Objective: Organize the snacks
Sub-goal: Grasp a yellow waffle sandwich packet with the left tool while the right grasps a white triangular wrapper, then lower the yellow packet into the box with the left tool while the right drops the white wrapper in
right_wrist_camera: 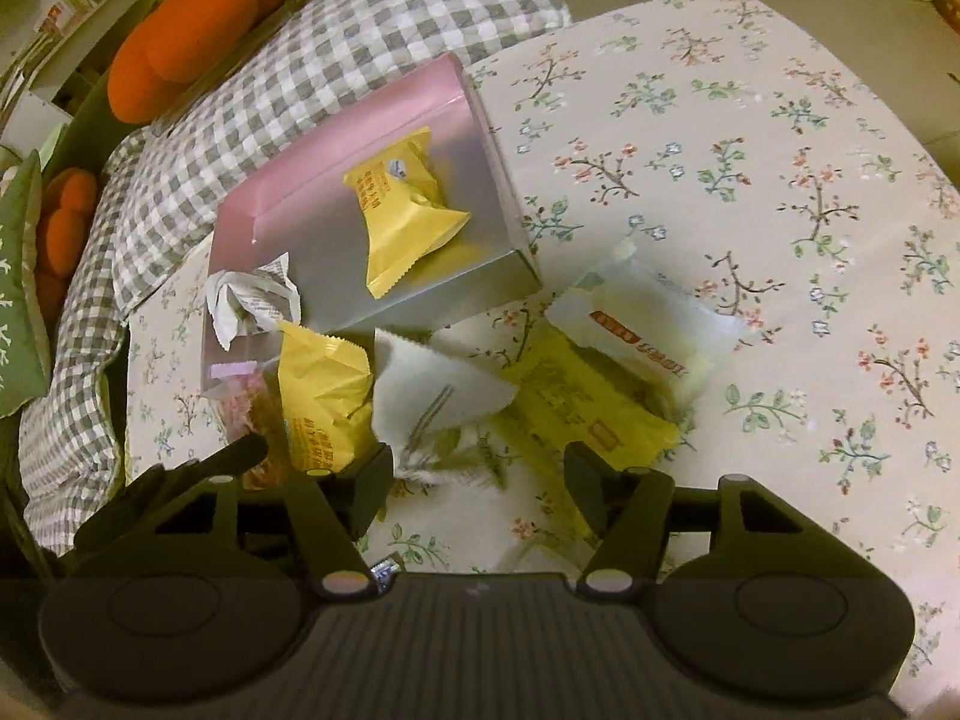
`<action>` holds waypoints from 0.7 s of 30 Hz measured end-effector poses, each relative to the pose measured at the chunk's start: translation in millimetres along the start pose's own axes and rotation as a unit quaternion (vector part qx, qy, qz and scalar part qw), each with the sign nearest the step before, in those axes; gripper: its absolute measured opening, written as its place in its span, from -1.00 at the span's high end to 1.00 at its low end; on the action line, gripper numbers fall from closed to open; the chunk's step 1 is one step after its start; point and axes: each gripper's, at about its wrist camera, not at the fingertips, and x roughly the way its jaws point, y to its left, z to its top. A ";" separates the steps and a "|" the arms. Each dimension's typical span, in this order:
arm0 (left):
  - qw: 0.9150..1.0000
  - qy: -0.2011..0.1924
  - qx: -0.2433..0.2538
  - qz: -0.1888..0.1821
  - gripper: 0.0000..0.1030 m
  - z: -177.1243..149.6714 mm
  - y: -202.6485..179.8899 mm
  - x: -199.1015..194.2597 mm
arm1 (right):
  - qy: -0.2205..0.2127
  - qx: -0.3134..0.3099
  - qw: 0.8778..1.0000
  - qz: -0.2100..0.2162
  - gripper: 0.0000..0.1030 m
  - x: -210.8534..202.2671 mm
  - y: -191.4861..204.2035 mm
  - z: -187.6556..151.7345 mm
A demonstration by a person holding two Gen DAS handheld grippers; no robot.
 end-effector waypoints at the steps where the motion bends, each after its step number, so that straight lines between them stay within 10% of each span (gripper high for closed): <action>1: 1.000 0.001 0.010 0.004 -0.57 -1.9 -0.4 3.6 | -0.001 -0.003 1.000 -0.001 -0.17 2.3 1.6 0.2; 9: 1.000 0.004 0.010 0.003 0.10 -3.5 3.9 11.5 | -0.008 -0.039 0.999 0.003 -0.18 24.4 22.6 1.9; 21: 1.000 -0.003 0.018 0.019 0.26 -5.7 -2.7 5.8 | 0.002 -0.072 0.997 -0.006 0.38 40.0 32.2 -2.4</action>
